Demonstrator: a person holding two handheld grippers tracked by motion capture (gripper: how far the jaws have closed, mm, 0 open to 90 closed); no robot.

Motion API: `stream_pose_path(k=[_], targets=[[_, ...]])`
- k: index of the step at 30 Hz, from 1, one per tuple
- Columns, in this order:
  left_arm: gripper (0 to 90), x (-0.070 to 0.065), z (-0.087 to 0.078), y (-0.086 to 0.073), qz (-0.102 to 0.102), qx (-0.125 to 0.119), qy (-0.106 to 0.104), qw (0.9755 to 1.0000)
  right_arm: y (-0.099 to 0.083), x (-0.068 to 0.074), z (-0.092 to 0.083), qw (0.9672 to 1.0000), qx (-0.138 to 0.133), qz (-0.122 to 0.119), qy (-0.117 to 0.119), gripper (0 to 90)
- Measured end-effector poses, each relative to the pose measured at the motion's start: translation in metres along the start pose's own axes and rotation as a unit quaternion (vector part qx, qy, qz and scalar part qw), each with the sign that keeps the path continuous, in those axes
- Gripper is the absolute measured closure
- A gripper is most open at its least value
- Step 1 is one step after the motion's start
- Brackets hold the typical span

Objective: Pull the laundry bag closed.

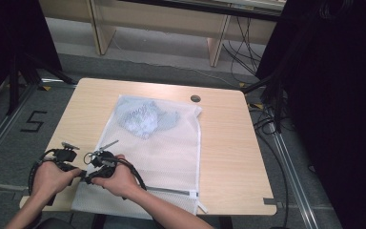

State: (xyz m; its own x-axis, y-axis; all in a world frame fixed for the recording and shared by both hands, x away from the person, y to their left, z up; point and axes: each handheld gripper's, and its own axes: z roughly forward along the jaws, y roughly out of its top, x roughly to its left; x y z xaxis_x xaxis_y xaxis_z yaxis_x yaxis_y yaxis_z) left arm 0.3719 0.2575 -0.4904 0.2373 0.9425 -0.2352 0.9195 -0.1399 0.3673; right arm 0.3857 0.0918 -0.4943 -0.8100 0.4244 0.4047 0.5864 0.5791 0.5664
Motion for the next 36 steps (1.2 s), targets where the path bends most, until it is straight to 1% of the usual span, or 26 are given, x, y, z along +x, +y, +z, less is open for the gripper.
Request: stream_pose_path(k=[1, 2, 4, 5, 6, 7, 9, 12, 13, 15, 17, 19, 20, 23, 24, 25, 27, 28, 29, 30, 31, 32, 33, 34, 35, 36], targets=[[89.4, 0.000, 0.000, 0.000, -0.001, 0.000, -0.001, 1.0000, 0.001, 0.000, 0.001, 1.0000, 0.000, 0.001, 0.004, 74.8], [89.4, 0.000, 0.000, 0.000, -0.001, 0.000, -0.001, 1.0000, 0.001, 0.000, 0.002, 1.0000, 0.001, 0.003, 0.001, 75.2], [89.5, 0.000, 0.000, 0.000, -0.001, 0.000, 0.000, 1.0000, 0.001, -0.001, 0.003, 1.0000, 0.002, 0.005, 0.007, 75.5], [89.5, 0.000, 0.000, 0.000, 0.000, 0.000, 0.000, 1.0000, 0.002, -0.002, 0.003, 1.0000, 0.001, 0.003, 0.000, 75.8], [89.5, 0.000, 0.000, 0.000, 0.000, 0.000, 0.001, 1.0000, 0.001, -0.003, 0.004, 1.0000, 0.001, 0.006, 0.007, 76.1], [89.5, 0.000, 0.000, 0.000, 0.000, 0.000, 0.001, 1.0000, 0.002, -0.003, 0.004, 0.9999, 0.004, 0.015, 0.004, 76.4], [89.5, 0.000, 0.000, 0.000, 0.000, 0.000, 0.001, 1.0000, 0.002, -0.004, 0.004, 0.9998, 0.007, 0.017, 0.001, 76.5], [89.5, 0.000, 0.000, 0.000, 0.000, 0.000, 0.000, 1.0000, 0.002, -0.004, 0.005, 0.9998, 0.004, 0.019, 0.005, 76.2], [89.5, 0.000, 0.000, 0.000, -0.001, 0.000, 0.000, 1.0000, 0.002, -0.005, 0.007, 0.9998, 0.007, 0.018, 0.000, 75.8], [89.5, 0.000, 0.000, 0.000, 0.000, 0.000, 0.000, 1.0000, 0.002, -0.004, 0.009, 0.9997, 0.008, 0.021, 0.006, 75.9], [89.5, 0.000, 0.000, 0.000, 0.000, 0.000, 0.000, 1.0000, 0.002, -0.005, 0.010, 0.9998, 0.007, 0.021, 0.005, 76.2], [89.5, 0.000, 0.000, 0.000, -0.002, 0.000, -0.001, 1.0000, 0.003, -0.005, 0.011, 0.9997, 0.009, 0.020, 0.006, 77.5], [89.5, 0.001, 0.000, 0.000, -0.002, 0.000, -0.002, 1.0000, 0.004, -0.003, 0.011, 0.9997, 0.008, 0.023, 0.006, 81.1], [89.6, 0.001, 0.000, 0.000, -0.002, 0.002, -0.004, 1.0000, 0.004, -0.003, 0.012, 0.9995, 0.010, 0.029, 0.010, 83.8], [89.5, 0.001, 0.000, 0.000, -0.001, 0.002, -0.004, 1.0000, 0.004, -0.003, 0.012, 0.9996, 0.011, 0.026, 0.008, 84.8], [89.5, 0.001, 0.000, 0.000, -0.001, 0.002, -0.004, 1.0000, 0.003, -0.004, 0.011, 0.9999, 0.012, 0.010, -0.005, 85.9], [89.5, 0.001, 0.000, 0.000, 0.000, -0.001, -0.002, 1.0000, 0.003, -0.003, 0.011, 0.9999, 0.015, 0.008, 0.001, 86.4], [89.5, 0.001, 0.000, -0.001, 0.003, -0.002, 0.000, 1.0000, 0.003, -0.002, 0.011, 0.9999, 0.014, 0.006, -0.005, 86.5], [89.6, 0.000, 0.000, -0.001, 0.007, -0.002, 0.000, 1.0000, 0.002, -0.001, 0.011, 0.9999, 0.012, 0.006, -0.006, 86.6], [89.6, 0.000, 0.000, -0.001, 0.010, -0.002, 0.001, 0.9999, 0.002, -0.001, 0.011, 0.9999, 0.011, 0.000, -0.010, 86.6], [89.6, 0.000, 0.000, -0.001, 0.011, -0.001, 0.001, 0.9999, 0.001, -0.001, 0.011, 0.9999, 0.012, 0.001, -0.003, 86.6], [89.6, 0.000, 0.000, -0.001, 0.015, -0.001, 0.000, 0.9999, 0.001, 0.000, 0.011, 0.9999, 0.014, 0.004, -0.004, 86.7], [89.6, -0.001, 0.000, -0.002, 0.021, -0.005, 0.004, 0.9998, 0.000, 0.001, 0.011, 0.9998, 0.014, 0.004, -0.011, 86.8], [89.6, -0.001, 0.000, -0.002, 0.024, -0.002, 0.003, 0.9997, 0.000, 0.002, 0.011, 0.9998, 0.015, 0.010, -0.005, 86.8], [89.6, -0.001, 0.000, -0.002, 0.026, -0.004, 0.006, 0.9996, 0.000, 0.001, 0.010, 0.9998, 0.016, 0.003, -0.008, 86.8], [89.6, -0.002, 0.000, -0.002, 0.027, -0.006, 0.006, 0.9996, -0.001, 0.001, 0.009, 0.9997, 0.015, 0.003, -0.019, 86.9]])
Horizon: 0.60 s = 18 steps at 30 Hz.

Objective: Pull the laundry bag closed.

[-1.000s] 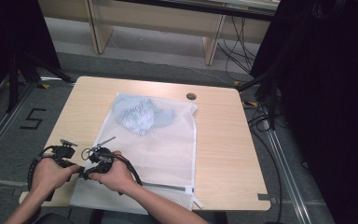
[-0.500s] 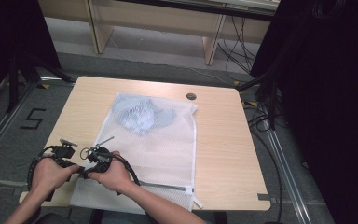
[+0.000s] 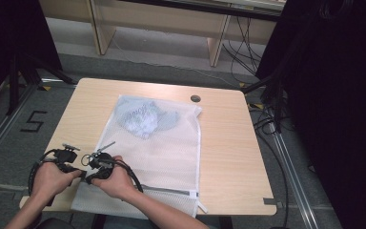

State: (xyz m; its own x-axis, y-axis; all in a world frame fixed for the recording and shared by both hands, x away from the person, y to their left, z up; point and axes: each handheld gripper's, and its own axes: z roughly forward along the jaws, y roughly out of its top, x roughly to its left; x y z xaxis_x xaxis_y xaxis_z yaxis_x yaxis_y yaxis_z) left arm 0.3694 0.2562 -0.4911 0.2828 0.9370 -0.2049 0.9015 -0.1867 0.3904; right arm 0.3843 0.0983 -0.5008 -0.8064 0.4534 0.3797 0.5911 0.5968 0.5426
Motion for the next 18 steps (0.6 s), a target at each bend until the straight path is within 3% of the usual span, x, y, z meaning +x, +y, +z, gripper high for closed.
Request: stream_pose_path(k=[4, 6, 9, 18], targets=[[89.7, -0.0031, 0.0002, -0.0007, -0.001, 0.000, 0.006, 1.0000, -0.0011, -0.0002, -0.0016, 0.9999, -0.003, 0.008, -0.007, 86.9], [89.7, -0.0038, 0.0005, -0.0007, -0.002, -0.002, 0.007, 1.0000, -0.0018, 0.0002, -0.0021, 0.9999, 0.001, 0.016, 0.003, 87.0], [89.7, -0.0052, 0.0015, -0.0010, -0.007, -0.006, 0.009, 0.9999, -0.0023, 0.0013, -0.0038, 0.9997, 0.001, 0.016, -0.016, 87.0], [89.8, -0.0048, 0.0008, -0.0012, -0.001, -0.004, 0.007, 1.0000, -0.0039, 0.0034, -0.0078, 0.9993, 0.006, 0.020, -0.032, 87.2]])
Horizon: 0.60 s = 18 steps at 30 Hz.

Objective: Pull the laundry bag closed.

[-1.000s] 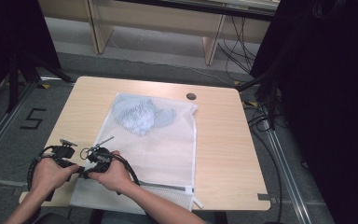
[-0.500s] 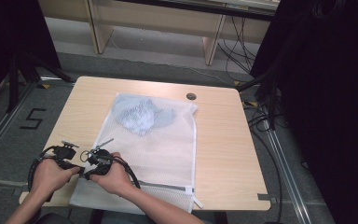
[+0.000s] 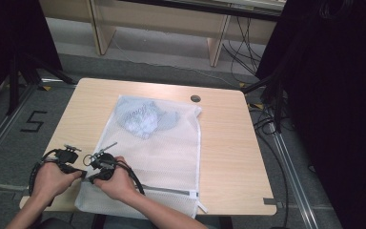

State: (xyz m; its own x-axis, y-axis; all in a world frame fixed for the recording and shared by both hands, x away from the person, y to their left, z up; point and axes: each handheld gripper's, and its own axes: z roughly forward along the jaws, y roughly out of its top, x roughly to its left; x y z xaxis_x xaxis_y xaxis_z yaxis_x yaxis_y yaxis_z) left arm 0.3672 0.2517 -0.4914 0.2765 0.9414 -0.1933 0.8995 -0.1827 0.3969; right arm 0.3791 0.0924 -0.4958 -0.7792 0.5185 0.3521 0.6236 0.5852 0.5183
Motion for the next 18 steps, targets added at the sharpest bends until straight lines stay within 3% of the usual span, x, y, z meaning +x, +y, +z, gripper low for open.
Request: stream_pose_path(k=[18], targets=[[89.8, 0.000, 0.000, 0.001, 0.002, 0.004, 0.001, 1.0000, -0.002, 0.002, -0.011, 0.9998, -0.003, -0.018, -0.013, 87.1]])
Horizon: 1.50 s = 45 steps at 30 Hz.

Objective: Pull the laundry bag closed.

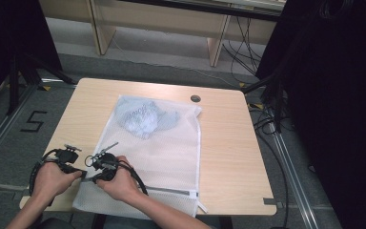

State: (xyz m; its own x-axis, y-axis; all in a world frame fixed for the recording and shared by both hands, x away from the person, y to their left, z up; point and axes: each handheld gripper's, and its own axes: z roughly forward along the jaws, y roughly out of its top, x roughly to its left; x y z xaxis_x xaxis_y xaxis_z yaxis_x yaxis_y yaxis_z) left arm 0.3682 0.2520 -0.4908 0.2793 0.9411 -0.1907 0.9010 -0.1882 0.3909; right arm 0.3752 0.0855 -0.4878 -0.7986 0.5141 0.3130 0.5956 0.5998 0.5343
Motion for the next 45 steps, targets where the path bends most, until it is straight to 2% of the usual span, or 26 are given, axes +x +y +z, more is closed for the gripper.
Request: stream_pose_path(k=[1, 3, 7, 11, 20, 24, 29, 40, 42, 45], targets=[[89.8, 0.000, 0.000, 0.000, 0.000, 0.000, 0.000, 1.0000, 0.000, -0.001, -0.001, 1.0000, -0.001, -0.007, -0.001, 87.1], [89.8, 0.000, 0.001, 0.000, -0.004, -0.004, 0.000, 1.0000, 0.000, 0.000, -0.002, 1.0000, 0.001, -0.003, -0.001, 87.1], [89.8, 0.001, 0.000, 0.001, 0.000, 0.002, -0.003, 1.0000, -0.001, 0.001, -0.003, 1.0000, 0.000, 0.001, 0.001, 87.1], [89.8, 0.000, 0.001, 0.000, -0.004, -0.005, 0.001, 1.0000, -0.002, 0.001, -0.004, 1.0000, 0.001, -0.002, -0.003, 87.1], [89.8, 0.000, 0.000, 0.000, 0.001, 0.002, 0.000, 1.0000, -0.006, -0.001, -0.010, 1.0000, -0.001, 0.004, -0.002, 87.1], [89.8, 0.000, 0.000, 0.000, 0.002, 0.003, 0.001, 1.0000, -0.007, -0.002, -0.011, 0.9999, -0.007, -0.009, -0.002, 87.1], [89.8, 0.000, 0.000, 0.000, 0.002, 0.003, 0.000, 1.0000, -0.008, -0.002, -0.013, 0.9999, -0.010, -0.009, -0.003, 87.1], [89.8, 0.000, 0.000, 0.000, 0.002, 0.001, 0.001, 1.0000, -0.011, -0.003, -0.017, 1.0000, -0.009, 0.003, -0.004, 87.1], [89.8, 0.000, 0.000, 0.000, 0.002, 0.003, 0.002, 1.0000, -0.011, -0.004, -0.018, 0.9999, -0.011, -0.001, -0.002, 87.1], [89.8, 0.000, 0.000, 0.000, 0.002, 0.003, 0.001, 1.0000, -0.012, -0.003, -0.019, 0.9999, -0.009, 0.009, -0.001, 87.1]])
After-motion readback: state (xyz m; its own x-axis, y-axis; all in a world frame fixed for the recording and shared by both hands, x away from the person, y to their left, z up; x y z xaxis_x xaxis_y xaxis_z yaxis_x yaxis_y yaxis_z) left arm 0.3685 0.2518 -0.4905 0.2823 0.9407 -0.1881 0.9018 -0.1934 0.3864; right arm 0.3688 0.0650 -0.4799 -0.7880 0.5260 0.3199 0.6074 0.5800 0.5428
